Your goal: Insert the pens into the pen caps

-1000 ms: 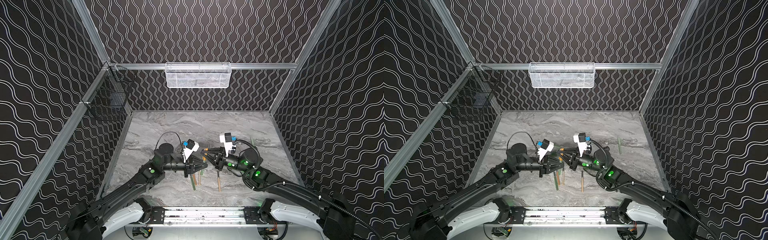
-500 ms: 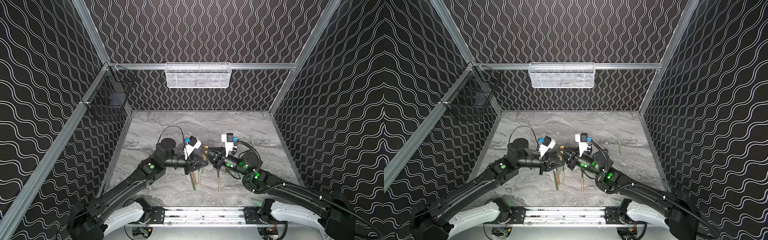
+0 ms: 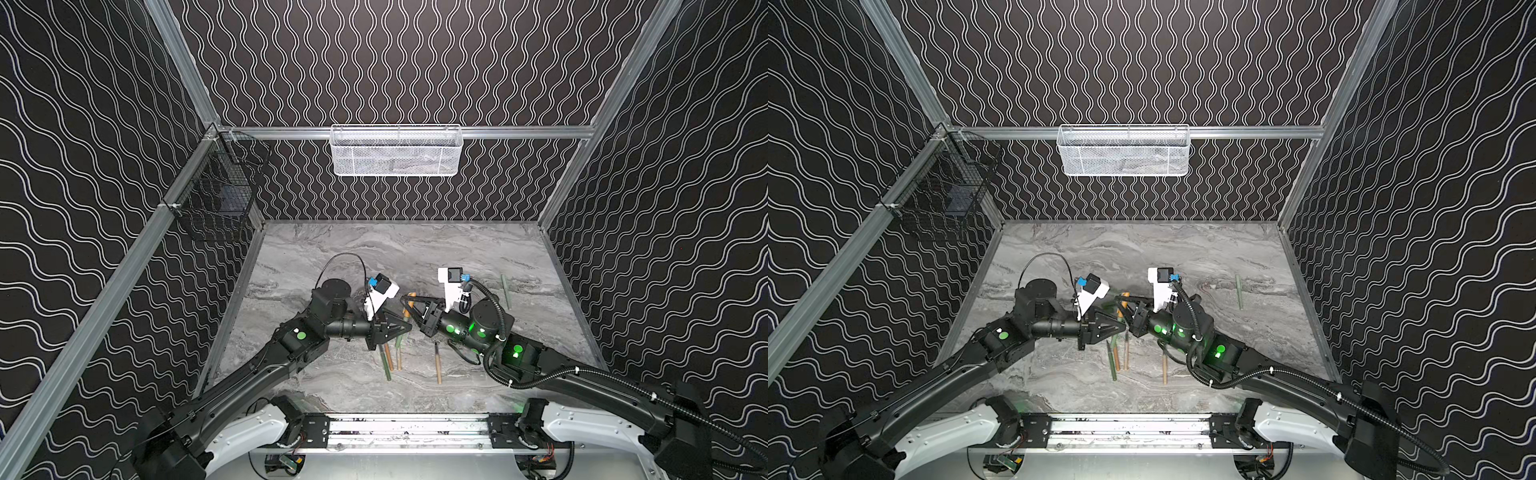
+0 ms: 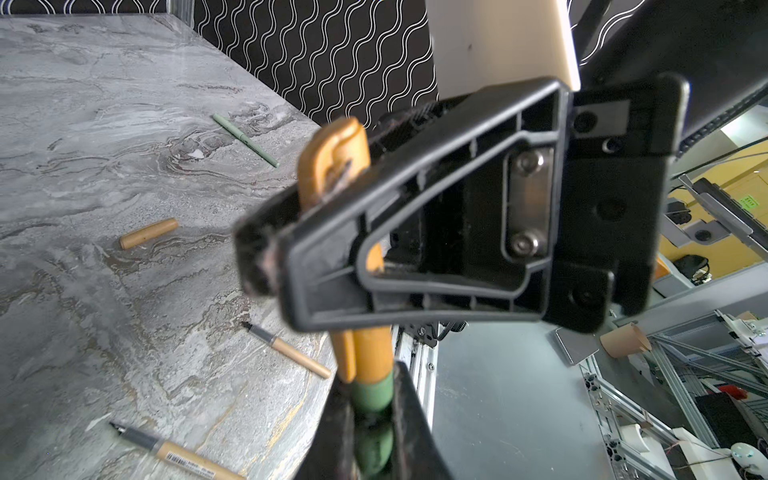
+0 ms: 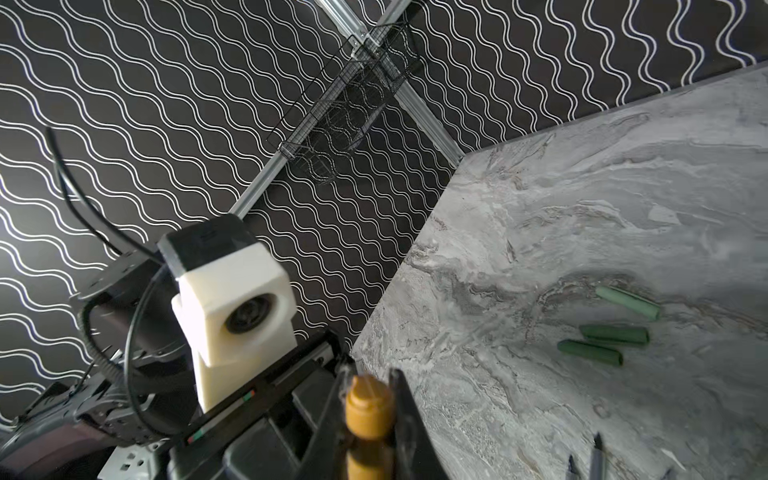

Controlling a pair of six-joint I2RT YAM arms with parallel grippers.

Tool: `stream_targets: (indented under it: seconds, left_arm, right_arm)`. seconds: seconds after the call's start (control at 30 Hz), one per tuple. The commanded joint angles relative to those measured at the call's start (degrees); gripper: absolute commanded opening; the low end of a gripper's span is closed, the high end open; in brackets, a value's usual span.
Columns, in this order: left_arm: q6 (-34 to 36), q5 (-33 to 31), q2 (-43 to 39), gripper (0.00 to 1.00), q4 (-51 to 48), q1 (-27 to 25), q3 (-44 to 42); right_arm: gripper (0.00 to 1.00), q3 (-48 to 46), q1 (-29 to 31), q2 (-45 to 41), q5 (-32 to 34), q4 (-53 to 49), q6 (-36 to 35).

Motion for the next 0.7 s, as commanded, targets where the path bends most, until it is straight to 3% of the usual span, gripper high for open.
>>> stream_targets:
  seconds: [0.0,0.13,0.2,0.4,0.67]
  left_arm:
    - [4.2,-0.8,-0.6,0.00,34.7,0.1,1.0]
    - [1.3,4.5,-1.0,0.00,39.5,0.5,0.1]
    - [-1.5,9.4,-1.0,0.00,44.9,0.8,-0.5]
    - [-7.1,16.3,-1.5,0.00,56.5,1.2,-2.4]
    - [-6.4,16.8,-2.0,0.00,56.0,1.2,-2.7]
  right_arm:
    - [0.00,-1.9,0.8,0.0,-5.2,-12.1,2.5]
    - [0.00,-6.9,0.8,-1.5,-12.7,0.0,-3.8]
    - [0.00,-8.5,0.6,-1.4,-19.5,4.5,-6.1]
    - [0.00,-9.9,0.6,-2.2,-31.1,8.6,-9.2]
    - [0.00,-9.4,0.6,-3.7,-32.4,4.4,-11.6]
